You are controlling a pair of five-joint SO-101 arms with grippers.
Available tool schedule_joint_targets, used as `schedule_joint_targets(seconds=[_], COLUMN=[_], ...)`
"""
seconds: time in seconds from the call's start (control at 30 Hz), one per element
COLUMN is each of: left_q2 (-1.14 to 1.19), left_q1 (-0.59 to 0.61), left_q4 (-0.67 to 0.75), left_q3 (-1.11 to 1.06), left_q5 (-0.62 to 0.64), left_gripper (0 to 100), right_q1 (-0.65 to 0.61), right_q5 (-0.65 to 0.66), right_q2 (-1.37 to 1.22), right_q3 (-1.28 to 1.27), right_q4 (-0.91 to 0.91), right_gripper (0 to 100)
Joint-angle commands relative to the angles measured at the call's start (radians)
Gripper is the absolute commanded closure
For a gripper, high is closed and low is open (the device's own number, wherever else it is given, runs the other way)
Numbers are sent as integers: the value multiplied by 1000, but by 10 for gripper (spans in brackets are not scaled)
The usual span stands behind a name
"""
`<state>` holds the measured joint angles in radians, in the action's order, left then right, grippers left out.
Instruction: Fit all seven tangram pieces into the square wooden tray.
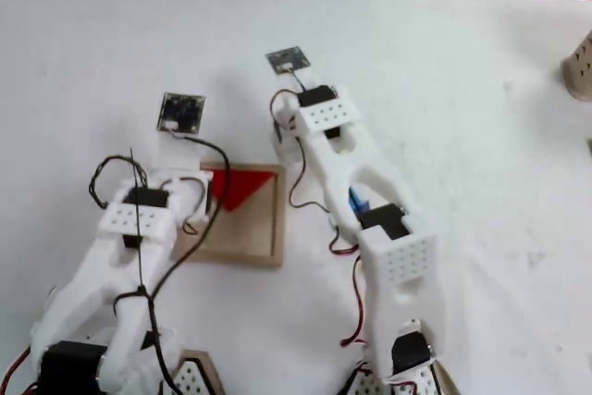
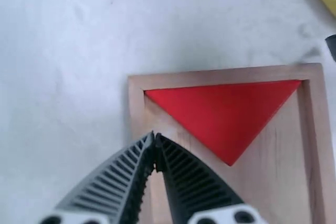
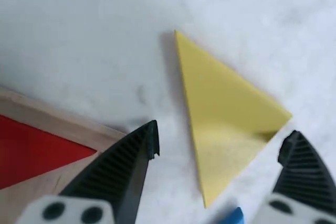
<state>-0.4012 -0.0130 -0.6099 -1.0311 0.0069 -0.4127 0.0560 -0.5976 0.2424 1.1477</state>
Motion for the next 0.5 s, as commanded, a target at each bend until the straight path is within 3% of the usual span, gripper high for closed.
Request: schedule_joint_targets(seconds=[0.0, 0.23, 0.47], left_q2=[-28, -27, -27], left_q1=[-12, -5, -12], left_q4=[31, 83, 89], left_q3=[3, -18, -21], left_q5=[-11, -12, -97], left_gripper=[973, 973, 973], right_q1=[16, 19, 99], right_q5=[-8, 57, 107], right_q2=[15, 15, 15], right_q3=[23, 25, 31], right_q4=[-7, -10, -73], right_gripper=[647, 647, 647])
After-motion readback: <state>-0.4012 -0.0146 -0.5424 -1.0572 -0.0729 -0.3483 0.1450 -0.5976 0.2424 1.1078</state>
